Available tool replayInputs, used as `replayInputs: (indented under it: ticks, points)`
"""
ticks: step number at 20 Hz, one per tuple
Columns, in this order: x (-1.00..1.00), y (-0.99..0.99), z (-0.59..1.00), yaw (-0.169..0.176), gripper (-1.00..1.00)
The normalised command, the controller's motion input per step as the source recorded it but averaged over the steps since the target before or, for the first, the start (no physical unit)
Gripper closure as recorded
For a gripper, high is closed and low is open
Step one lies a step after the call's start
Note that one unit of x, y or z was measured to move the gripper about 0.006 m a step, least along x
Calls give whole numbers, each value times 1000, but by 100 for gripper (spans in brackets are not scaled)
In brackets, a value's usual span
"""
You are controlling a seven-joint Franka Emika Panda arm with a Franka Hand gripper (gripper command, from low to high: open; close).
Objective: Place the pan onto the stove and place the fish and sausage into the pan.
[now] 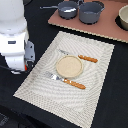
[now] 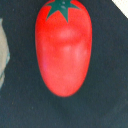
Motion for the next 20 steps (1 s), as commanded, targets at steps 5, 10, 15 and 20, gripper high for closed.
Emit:
replayInputs:
  ticks: [5,10,15,20]
  points:
    - [-388,0,-423,13,-100]
    - [-298,0,-378,19,100]
    - [-79,47,-113,26,100]
    - [26,163,47,4,100]
